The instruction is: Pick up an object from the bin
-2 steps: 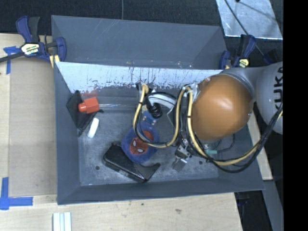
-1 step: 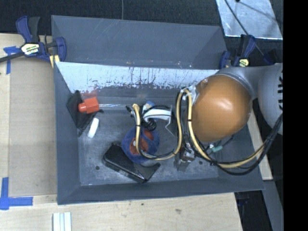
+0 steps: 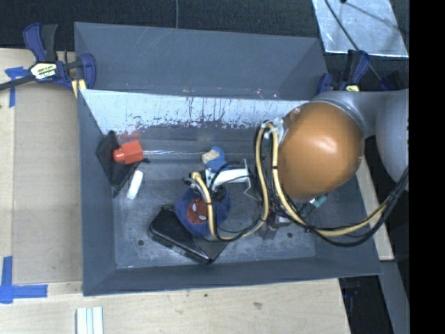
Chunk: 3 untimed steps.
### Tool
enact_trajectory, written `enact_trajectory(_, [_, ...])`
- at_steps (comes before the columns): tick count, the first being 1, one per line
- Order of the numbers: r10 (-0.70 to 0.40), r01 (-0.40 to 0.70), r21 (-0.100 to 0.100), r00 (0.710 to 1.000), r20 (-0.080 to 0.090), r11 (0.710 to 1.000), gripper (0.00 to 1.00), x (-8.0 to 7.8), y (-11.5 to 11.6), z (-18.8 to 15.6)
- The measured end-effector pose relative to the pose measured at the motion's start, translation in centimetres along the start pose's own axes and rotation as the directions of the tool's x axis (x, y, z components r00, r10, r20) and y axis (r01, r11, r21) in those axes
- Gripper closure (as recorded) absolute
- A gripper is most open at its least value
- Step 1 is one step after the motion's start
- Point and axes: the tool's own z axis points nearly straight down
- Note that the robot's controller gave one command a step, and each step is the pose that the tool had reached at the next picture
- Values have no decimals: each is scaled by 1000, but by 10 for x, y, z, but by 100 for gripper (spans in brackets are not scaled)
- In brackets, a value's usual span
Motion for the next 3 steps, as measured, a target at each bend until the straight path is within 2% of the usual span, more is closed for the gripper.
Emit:
enact_trajectory(1, [1, -1, 0, 1000, -9, 1000, 100, 28, 22, -165])
enact_trajectory(2, [-3, 3, 2, 1000, 6, 1000, 100, 85, -4, -59])
enact_trajectory(3, [114, -114, 2, 993, -9, 993, 100, 59, 0, -266])
